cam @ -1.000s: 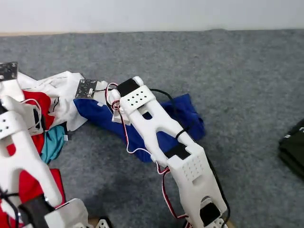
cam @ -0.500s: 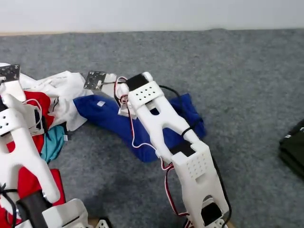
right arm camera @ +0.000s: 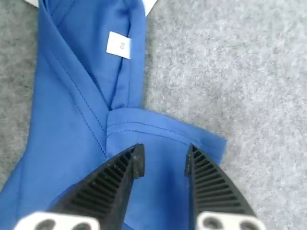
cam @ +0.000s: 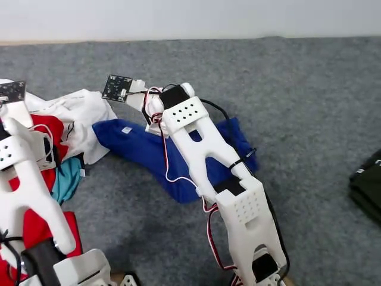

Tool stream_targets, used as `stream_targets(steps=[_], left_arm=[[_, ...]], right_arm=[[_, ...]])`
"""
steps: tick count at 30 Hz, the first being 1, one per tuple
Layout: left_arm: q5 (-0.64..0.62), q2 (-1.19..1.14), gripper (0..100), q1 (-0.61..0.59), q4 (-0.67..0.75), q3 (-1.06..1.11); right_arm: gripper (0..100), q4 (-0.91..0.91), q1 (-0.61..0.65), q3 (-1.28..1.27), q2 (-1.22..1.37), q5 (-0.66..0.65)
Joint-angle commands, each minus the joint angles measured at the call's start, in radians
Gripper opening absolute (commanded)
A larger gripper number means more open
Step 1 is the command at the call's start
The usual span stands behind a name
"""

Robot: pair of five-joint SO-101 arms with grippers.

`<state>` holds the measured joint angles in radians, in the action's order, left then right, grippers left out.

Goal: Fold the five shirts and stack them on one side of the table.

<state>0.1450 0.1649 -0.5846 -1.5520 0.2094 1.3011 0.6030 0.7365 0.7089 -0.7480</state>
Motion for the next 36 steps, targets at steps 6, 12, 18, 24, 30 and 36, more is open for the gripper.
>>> stream_targets(steps=[6,12,18,24,30,36], left_arm=[[-0.008,0.003,14,0.0,0.012,-0.033],[-0.008,0.002,14,0.0,0.012,-0.031],[-0.008,0.002,14,0.0,0.012,-0.031],[-0.008,0.002,14,0.0,0.012,-0.03],[-0.008,0.002,14,0.0,0.012,-0.03],[-0.008,0.002,14,0.0,0.012,-0.03]], right_arm=[[14.7,-0.082,-0.059,0.058,0.05,-0.005],[14.7,-0.165,-0.131,0.058,0.085,-0.003],[25.2,-0.162,-0.157,0.058,0.087,0.158],[25.3,-0.162,-0.166,0.058,0.12,0.199],[25.3,-0.17,-0.166,0.058,0.185,0.199],[24.3,-0.173,-0.166,0.058,0.226,0.201]])
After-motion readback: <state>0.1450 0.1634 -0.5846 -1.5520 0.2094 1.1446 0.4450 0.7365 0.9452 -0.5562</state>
